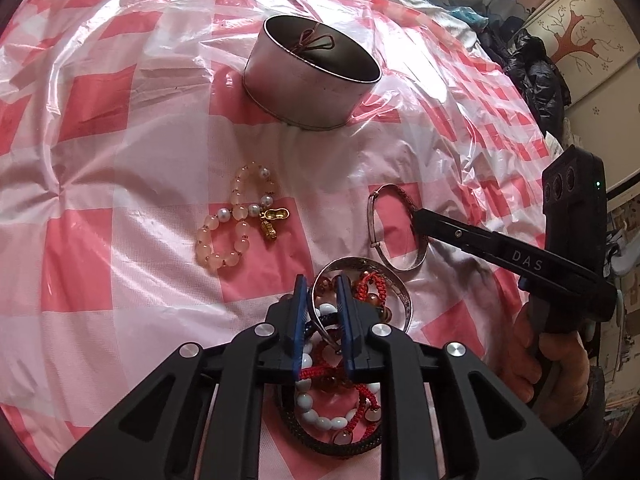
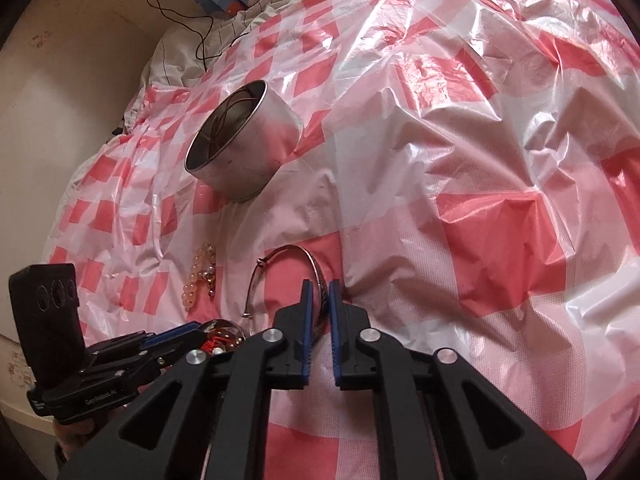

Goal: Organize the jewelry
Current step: 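Grasp another silver bangle with the left tool while the right tool holds its bangle, then move both bangles over the silver tin and open both tools inside it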

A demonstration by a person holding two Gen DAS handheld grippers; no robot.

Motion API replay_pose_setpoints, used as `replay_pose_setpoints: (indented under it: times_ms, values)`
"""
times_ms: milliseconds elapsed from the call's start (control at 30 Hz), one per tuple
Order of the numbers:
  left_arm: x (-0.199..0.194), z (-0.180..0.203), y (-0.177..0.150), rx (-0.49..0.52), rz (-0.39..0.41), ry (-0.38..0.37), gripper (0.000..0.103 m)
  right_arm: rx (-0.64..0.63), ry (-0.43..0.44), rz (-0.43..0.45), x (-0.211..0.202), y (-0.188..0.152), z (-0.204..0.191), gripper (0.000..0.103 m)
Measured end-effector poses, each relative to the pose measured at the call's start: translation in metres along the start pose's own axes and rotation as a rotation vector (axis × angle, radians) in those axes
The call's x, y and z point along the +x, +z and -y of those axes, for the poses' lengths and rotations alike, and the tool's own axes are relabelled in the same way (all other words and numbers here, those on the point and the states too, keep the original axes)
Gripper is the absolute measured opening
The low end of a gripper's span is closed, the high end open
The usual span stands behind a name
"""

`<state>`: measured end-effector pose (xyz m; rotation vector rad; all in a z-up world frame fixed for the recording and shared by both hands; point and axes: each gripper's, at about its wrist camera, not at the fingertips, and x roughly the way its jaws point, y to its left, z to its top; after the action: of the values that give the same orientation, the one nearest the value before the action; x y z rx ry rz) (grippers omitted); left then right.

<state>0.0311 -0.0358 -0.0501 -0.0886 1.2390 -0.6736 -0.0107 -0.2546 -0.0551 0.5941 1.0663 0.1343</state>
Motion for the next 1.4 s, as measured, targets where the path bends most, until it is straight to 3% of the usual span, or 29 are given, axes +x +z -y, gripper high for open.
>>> replay_pose_setpoints:
  times_ms: [67,433,967,1233,1400]
  values:
    - [-0.004,0.003,0.0,0.012,0.021,-0.014,0.006,-0.001,0.011,0.017,-0.004,0.0,0.0,0.006]
    - [-0.038,-0.011,0.01,-0.065,0.121,-0.175,0.006,0.035,0.084,0.107,-0.031,0.009,0.002,0.006]
    - [-0.074,-0.03,0.04,-0.116,0.277,-0.168,0.006,0.067,0.149,0.212,-0.057,0.038,-0.005,0.006]
    - [-0.068,-0.029,0.073,-0.151,0.341,-0.183,0.006,0.012,0.116,0.262,-0.054,0.065,-0.033,0.006]
    - [-0.056,-0.027,0.095,-0.154,0.378,-0.155,0.006,-0.018,0.069,0.278,-0.039,0.084,-0.04,0.006]
